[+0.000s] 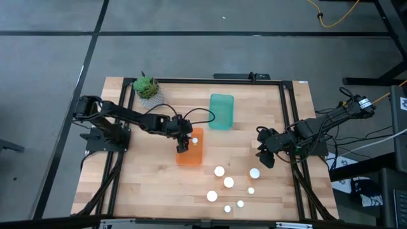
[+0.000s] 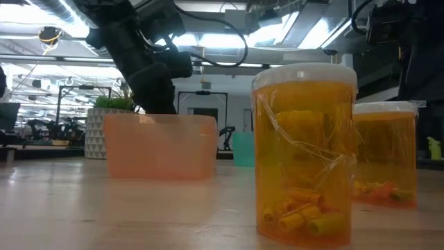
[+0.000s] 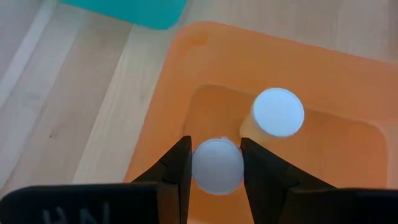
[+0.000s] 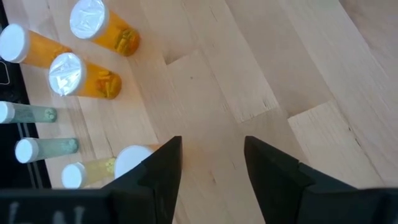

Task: Pick and place medicine bottles into bin by pill shape (circle, oval)
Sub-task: Put the small pink pill bottle into the orange bin

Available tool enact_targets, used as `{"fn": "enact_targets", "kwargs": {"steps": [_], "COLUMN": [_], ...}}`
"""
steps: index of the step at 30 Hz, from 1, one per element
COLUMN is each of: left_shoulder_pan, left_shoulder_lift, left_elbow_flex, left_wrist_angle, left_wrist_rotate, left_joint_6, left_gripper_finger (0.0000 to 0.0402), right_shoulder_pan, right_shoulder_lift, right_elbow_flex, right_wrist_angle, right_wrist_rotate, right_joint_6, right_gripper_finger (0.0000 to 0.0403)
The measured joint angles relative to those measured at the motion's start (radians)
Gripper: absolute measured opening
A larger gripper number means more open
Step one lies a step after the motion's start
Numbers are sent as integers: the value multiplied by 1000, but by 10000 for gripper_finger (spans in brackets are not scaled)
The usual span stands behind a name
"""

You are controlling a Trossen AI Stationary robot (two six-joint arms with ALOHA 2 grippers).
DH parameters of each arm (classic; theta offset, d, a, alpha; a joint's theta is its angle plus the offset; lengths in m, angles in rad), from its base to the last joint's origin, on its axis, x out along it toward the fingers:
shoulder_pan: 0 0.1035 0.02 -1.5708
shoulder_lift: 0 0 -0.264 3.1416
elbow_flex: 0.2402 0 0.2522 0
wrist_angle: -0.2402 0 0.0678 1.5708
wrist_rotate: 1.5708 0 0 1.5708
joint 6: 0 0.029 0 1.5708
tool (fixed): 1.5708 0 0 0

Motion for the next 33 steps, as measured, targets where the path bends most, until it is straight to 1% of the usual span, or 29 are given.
{"fn": "enact_targets", "kwargs": {"steps": [8,17,21,29,33], "left_shoulder_pan": [-15,-33,-32,-32,-32], "left_shoulder_lift": [0,2,2,2,-10], "left_elbow_flex": [0,0,0,0,11], "left_wrist_angle": [-2,-7,-4,-2,-10], "left_wrist_rotate": [-13,-43,-47,-50,-50], "left_joint_6": [-1,-1,-1,5,42], "left_gripper_finger": [105,157,173,175,177], "right_shoulder_pan": [0,0,0,0,0], "right_shoulder_lift": [0,0,0,0,0], "right_elbow_flex": [0,0,0,0,0], "right_wrist_angle": [0,0,0,0,-1], "right_wrist_rotate": [0,0,0,0,0], "right_joint_6": [-8,-9,-9,-9,-9], "right_gripper_finger": [177,177,177,177,177]}}
